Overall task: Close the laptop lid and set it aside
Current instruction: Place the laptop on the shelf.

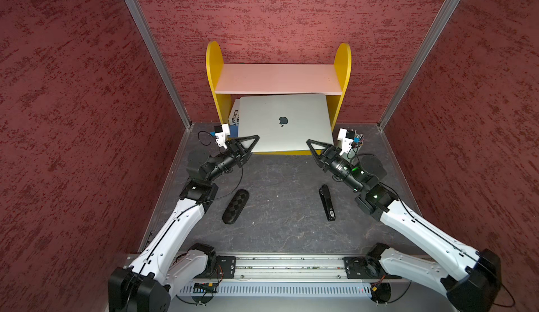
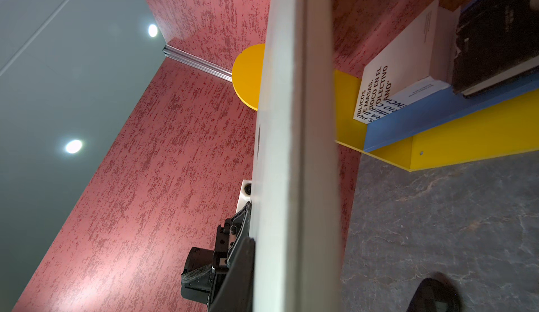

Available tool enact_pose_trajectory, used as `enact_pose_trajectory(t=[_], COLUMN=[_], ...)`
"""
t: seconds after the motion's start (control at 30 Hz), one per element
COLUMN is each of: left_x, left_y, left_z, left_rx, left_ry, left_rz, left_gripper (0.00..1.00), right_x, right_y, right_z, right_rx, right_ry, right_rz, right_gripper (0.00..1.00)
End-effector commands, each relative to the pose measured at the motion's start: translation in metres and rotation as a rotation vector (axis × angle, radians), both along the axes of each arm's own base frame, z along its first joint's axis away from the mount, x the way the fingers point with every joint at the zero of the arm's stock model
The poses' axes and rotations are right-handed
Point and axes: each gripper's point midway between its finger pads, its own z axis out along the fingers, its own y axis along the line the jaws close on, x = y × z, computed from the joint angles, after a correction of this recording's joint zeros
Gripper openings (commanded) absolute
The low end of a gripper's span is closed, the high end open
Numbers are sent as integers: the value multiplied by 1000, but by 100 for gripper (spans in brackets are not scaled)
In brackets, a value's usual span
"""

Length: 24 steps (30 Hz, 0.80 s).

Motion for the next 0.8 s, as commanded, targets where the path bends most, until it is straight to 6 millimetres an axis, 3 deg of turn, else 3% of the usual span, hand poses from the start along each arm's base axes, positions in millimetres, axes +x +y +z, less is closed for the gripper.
enact_pose_trajectory(t=[0.0, 0.77], left_x=[2, 61], left_y=[-12, -9], left_z=[8, 27], left_rx=[65, 59], left_ry=[-93, -81], left_rz=[-36, -21], left_gripper=[0, 0], right_x=[-38, 16], right_y=[29, 43], right_z=[40, 56], right_rx=[-33, -54], right_ry=[-208, -195], right_rz=[202, 202], right_gripper=[16, 16])
